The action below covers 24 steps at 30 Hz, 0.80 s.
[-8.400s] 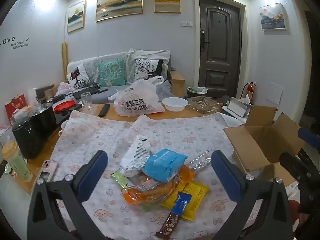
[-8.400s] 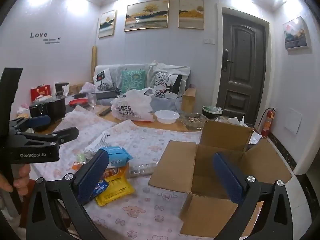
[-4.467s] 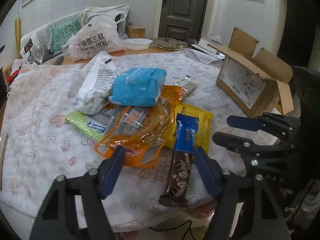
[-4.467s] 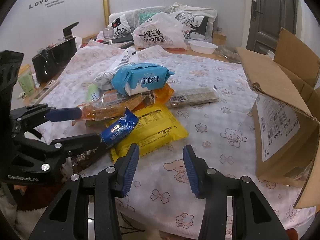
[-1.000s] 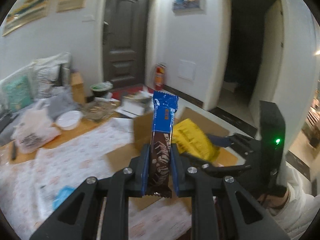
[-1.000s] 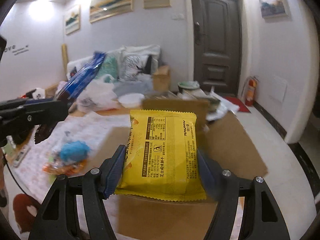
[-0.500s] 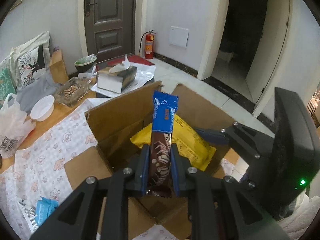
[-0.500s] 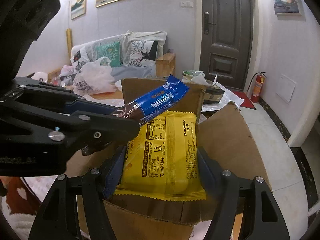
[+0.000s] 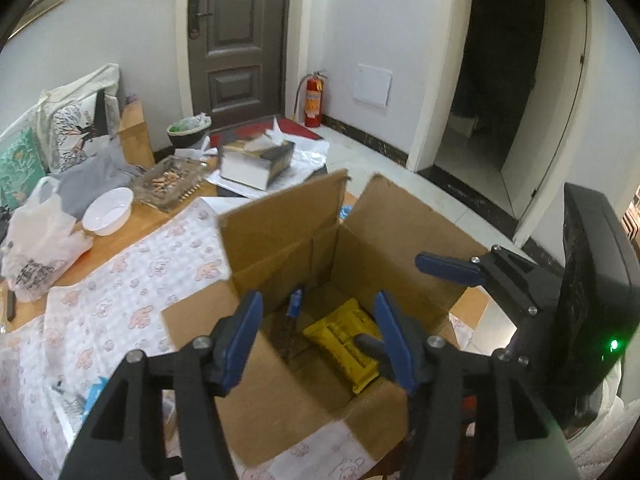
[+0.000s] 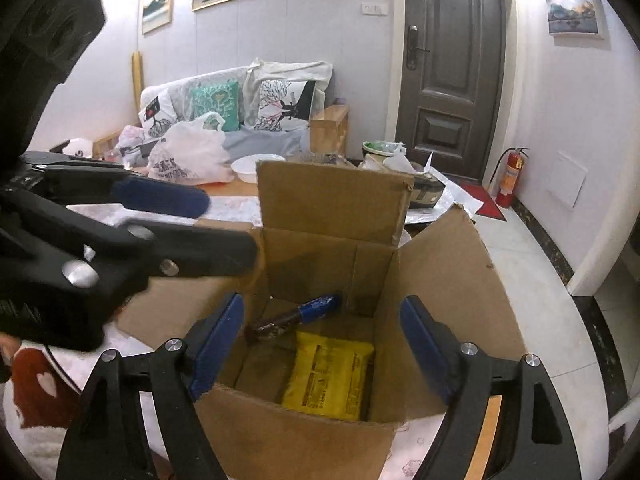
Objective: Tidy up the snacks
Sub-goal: 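Carry both snacks into the cardboard box and open both tools, then move both tools back over the blue packet on the table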
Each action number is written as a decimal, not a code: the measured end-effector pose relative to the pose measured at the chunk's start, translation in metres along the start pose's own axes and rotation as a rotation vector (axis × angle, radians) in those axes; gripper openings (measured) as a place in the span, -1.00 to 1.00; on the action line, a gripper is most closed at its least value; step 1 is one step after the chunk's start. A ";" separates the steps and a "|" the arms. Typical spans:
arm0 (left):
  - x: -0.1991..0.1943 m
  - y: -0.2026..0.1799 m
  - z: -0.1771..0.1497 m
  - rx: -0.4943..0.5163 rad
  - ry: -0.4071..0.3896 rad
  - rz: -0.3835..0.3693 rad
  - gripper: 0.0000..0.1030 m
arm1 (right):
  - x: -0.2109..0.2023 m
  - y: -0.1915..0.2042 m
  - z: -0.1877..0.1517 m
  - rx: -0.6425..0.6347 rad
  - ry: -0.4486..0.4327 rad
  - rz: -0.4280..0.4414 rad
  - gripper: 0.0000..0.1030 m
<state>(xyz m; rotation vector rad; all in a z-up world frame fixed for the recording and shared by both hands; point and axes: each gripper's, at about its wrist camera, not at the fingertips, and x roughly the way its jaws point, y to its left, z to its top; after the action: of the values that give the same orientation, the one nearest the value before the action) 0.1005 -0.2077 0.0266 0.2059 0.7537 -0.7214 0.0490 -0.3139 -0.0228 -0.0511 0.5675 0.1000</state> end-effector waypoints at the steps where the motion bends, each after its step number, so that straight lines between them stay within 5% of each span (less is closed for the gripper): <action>1: -0.009 0.003 -0.002 -0.005 -0.013 0.006 0.08 | -0.004 0.003 0.001 -0.002 -0.003 0.002 0.51; 13: -0.106 0.068 -0.051 -0.110 -0.126 0.137 0.33 | -0.032 0.089 0.023 -0.083 -0.064 0.135 0.84; 24: -0.153 0.154 -0.122 -0.232 -0.146 0.224 0.37 | -0.005 0.195 0.038 -0.173 -0.031 0.262 0.84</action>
<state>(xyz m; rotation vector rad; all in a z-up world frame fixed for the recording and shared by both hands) 0.0577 0.0375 0.0312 0.0250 0.6564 -0.4276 0.0441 -0.1176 0.0083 -0.1429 0.5319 0.4040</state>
